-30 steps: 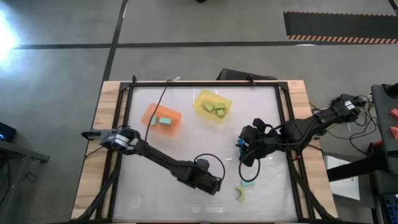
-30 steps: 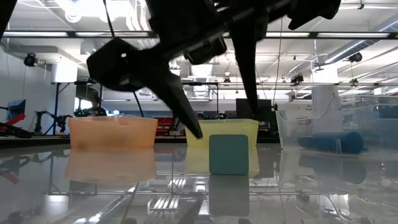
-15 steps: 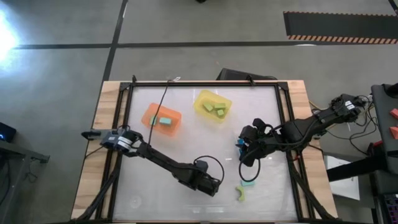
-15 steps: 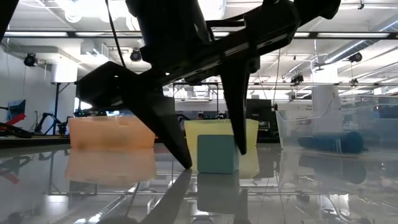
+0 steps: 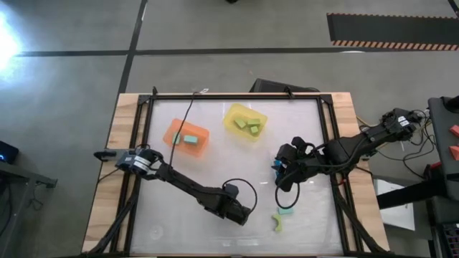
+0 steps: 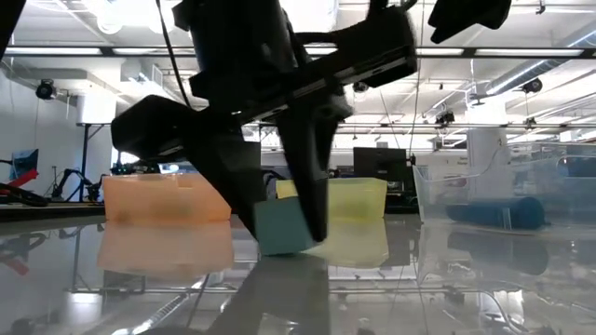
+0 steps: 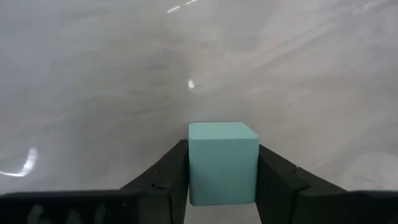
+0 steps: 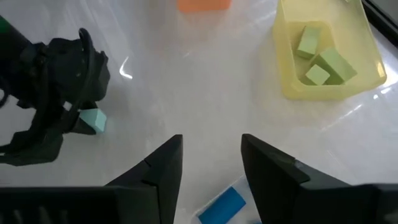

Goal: Sort & place blocks by color
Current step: Put the light blue block into the orange bin

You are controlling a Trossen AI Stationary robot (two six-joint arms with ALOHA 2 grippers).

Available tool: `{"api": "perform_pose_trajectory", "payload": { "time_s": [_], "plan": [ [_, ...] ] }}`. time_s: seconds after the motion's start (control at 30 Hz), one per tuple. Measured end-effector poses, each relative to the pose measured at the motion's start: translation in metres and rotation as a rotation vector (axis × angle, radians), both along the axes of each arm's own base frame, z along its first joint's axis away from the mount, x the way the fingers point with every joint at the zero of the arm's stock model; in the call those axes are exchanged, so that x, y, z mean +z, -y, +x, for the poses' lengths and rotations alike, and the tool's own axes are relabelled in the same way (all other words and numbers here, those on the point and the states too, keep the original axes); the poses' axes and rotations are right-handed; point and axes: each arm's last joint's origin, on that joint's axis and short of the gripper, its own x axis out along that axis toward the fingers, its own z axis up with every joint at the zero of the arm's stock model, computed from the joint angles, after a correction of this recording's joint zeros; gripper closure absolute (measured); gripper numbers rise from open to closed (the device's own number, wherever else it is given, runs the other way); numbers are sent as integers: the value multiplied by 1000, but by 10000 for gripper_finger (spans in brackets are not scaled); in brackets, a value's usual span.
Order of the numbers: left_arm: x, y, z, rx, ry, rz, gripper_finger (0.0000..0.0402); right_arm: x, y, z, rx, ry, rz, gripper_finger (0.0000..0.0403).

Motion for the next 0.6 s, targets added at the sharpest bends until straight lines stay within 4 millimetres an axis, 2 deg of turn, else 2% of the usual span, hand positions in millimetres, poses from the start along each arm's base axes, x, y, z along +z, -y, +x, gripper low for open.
{"api": "perform_pose_trajectory", "payload": {
  "time_s": [0.1, 0.27, 0.4, 0.5, 0.6],
  "plan": [
    [15, -8, -7, -42, -27, 24, 283, 1, 0, 1, -18, 15, 20, 253],
    [60, -36, -26, -177, -54, 91, 283, 4, 3, 5, -52, 59, 50, 262],
    [87, -73, -45, -253, -59, 144, 283, 6, 14, 12, -107, 102, 69, 273],
    [105, -107, -68, -252, -42, 168, 283, 9, 26, 18, -160, 135, 91, 281],
    [114, -142, -96, -236, -38, 200, 283, 13, 38, 25, -210, 190, 107, 290]
  ]
}}
